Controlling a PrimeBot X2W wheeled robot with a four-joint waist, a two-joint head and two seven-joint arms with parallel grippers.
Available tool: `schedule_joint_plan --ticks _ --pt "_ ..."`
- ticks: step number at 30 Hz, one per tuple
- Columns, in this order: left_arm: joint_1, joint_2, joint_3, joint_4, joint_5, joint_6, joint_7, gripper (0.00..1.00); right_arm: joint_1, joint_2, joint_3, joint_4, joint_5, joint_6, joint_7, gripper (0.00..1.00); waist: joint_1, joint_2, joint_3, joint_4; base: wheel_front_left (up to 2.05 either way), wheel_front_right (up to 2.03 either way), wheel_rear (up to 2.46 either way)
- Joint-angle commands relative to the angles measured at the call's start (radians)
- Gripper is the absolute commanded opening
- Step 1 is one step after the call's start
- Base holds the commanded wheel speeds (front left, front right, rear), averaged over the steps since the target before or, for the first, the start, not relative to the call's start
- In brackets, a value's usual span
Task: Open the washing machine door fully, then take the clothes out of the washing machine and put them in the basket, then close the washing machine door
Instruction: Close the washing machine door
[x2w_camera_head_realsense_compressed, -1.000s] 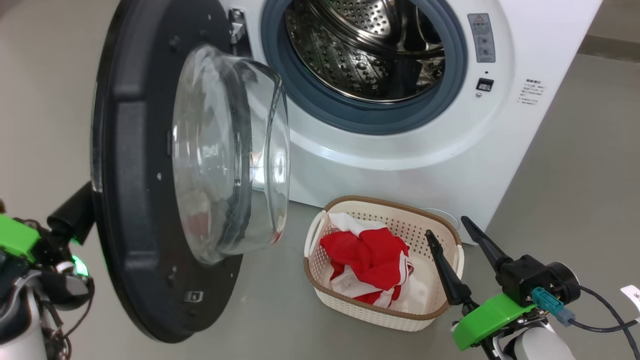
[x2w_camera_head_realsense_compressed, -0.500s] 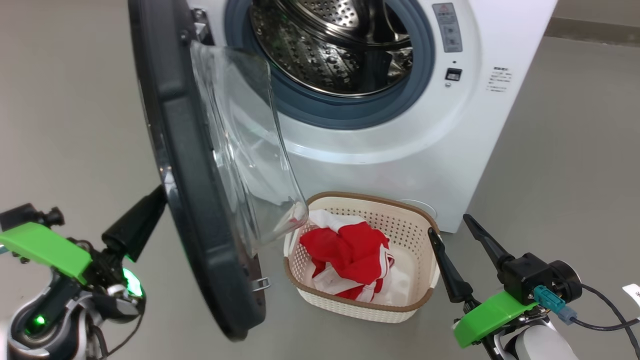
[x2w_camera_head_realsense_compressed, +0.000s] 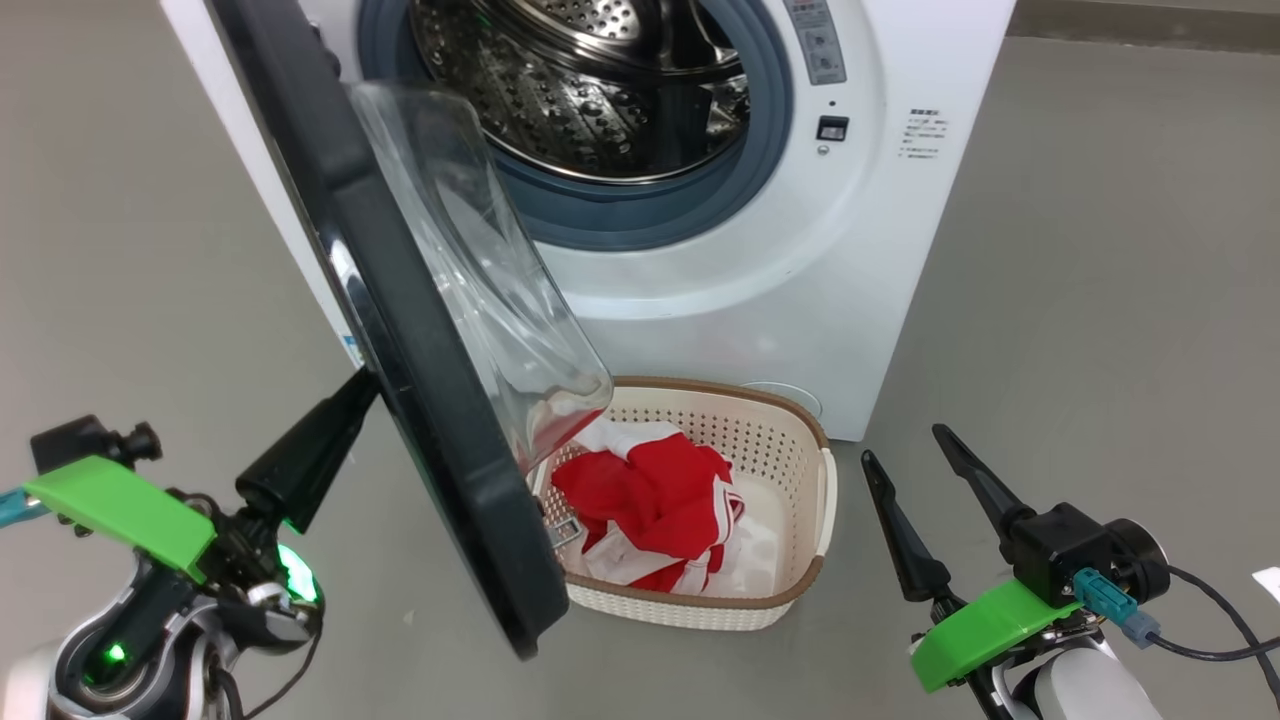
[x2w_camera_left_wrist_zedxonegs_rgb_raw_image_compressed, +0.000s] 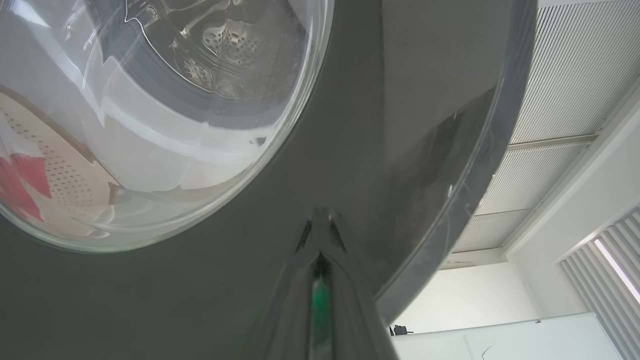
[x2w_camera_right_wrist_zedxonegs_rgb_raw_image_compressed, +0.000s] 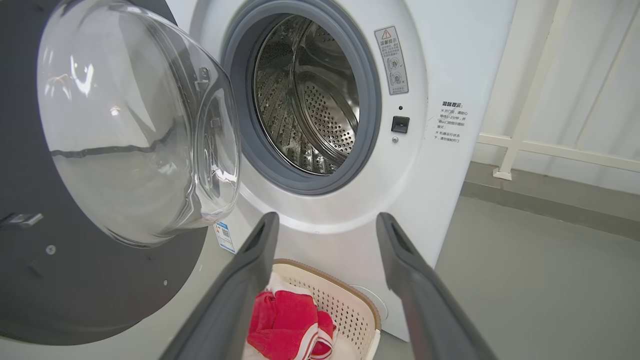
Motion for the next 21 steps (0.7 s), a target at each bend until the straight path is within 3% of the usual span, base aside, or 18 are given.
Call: schedule_joint_plan --ticks 1,6,12,14,15,21 --pt "-0.006 0.018 0.019 -0.033 -0.007 -0.008 0.002 0.00 -0.035 0.002 0.018 -0.028 -0.008 0.005 -0.009 1.00 0.0000 0.0000 0.000 -0.006 0.00 0.00 0.00" --pt "0.007 0.019 0.026 -0.038 -0.009 -0.012 -0.009 0.00 -0.034 0.002 0.021 -0.027 -0.006 0.005 -0.009 1.00 0.0000 0.0000 -0.003 -0.017 0.00 0.00 0.00" --pt "0.035 0.034 0.046 -0.050 0.037 -0.049 -0.054 0.03 -0.026 0.002 0.025 -0.027 -0.004 0.005 -0.009 1.00 0.0000 0.0000 -0.012 -0.030 0.00 0.00 0.00" --pt "0.043 0.041 0.060 -0.056 0.058 -0.063 -0.080 0.56 -0.023 0.002 0.027 -0.026 -0.003 0.005 -0.009 1.00 0.0000 0.0000 -0.016 -0.035 0.00 0.00 0.00" --pt "0.046 0.042 0.067 -0.059 0.063 -0.071 -0.090 1.00 -0.022 0.002 0.028 -0.026 -0.003 0.005 -0.009 1.00 0.0000 0.0000 -0.018 -0.036 0.00 0.00 0.00" --pt "0.079 0.097 0.082 -0.083 0.197 -0.158 -0.181 1.00 -0.016 0.002 0.031 -0.024 0.000 0.005 -0.009 1.00 0.0000 0.0000 -0.031 -0.048 0.00 0.00 0.00"
